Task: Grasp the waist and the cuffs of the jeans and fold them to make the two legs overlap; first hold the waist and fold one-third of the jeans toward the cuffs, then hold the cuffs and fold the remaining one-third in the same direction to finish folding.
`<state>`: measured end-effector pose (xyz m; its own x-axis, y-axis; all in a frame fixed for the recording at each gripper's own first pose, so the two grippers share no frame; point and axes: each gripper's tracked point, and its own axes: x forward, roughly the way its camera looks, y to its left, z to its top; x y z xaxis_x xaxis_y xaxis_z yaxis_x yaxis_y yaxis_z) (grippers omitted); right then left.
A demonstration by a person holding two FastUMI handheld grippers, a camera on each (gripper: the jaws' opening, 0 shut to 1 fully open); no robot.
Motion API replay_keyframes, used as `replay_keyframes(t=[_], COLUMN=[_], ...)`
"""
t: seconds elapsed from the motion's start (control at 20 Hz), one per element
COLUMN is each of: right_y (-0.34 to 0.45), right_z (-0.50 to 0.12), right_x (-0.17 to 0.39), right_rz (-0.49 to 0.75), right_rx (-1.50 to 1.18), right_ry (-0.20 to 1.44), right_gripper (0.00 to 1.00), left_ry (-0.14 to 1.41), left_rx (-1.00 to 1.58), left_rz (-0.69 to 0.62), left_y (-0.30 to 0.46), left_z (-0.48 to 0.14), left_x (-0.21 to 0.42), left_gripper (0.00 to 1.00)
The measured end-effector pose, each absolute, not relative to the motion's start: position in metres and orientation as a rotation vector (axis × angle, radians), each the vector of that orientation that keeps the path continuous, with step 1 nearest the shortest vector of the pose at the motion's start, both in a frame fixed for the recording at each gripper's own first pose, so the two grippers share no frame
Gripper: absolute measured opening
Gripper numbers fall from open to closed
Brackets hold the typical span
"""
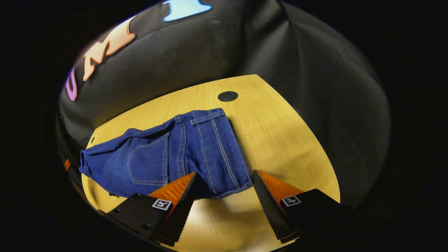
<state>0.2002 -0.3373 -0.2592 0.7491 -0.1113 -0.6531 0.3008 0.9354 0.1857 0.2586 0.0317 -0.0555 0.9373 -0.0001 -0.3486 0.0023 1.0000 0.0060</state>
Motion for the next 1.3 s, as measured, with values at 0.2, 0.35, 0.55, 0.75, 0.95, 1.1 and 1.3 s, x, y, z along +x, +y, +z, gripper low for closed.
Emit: replay_keyframes(t=[0.2,0.35,0.55,0.75,0.95,1.1,1.3], right_y=[-0.328,-0.325,-0.322,-0.321,-0.321,-0.316,-0.304], right_z=[-0.264,-0.261,-0.257,-0.251,-0.242,-0.229,-0.178], right_x=[0.201,0.203,0.201,0.203,0.203,0.203,0.205], right_rz=[-0.237,-0.254,-0.284,-0.345,-0.400,-0.423,-0.453], right_rx=[0.343,0.369,0.358,0.308,0.268,0.322,0.365], right_ry=[0.695,0.684,0.654,0.658,0.646,0.638,0.508], right_gripper=[0.87,0.44,0.31,0.23,0.11,0.05,0.07], left_ry=[0.361,0.369,0.388,0.387,0.406,0.409,0.409], left_rx=[-0.014,-0.022,-0.014,-0.012,0.026,0.029,0.007], left_rz=[0.011,0.004,0.007,-0.003,-0.026,-0.047,-0.073], left_y=[0.028,0.025,0.024,0.025,0.025,0.022,0.022], left_z=[-0.059,-0.061,-0.060,-0.056,-0.055,-0.057,-0.056], left_x=[0.261,0.262,0.265,0.267,0.266,0.268,0.269], left_gripper=[0.95,0.96,0.96,0.96,0.95,0.95,0.96])
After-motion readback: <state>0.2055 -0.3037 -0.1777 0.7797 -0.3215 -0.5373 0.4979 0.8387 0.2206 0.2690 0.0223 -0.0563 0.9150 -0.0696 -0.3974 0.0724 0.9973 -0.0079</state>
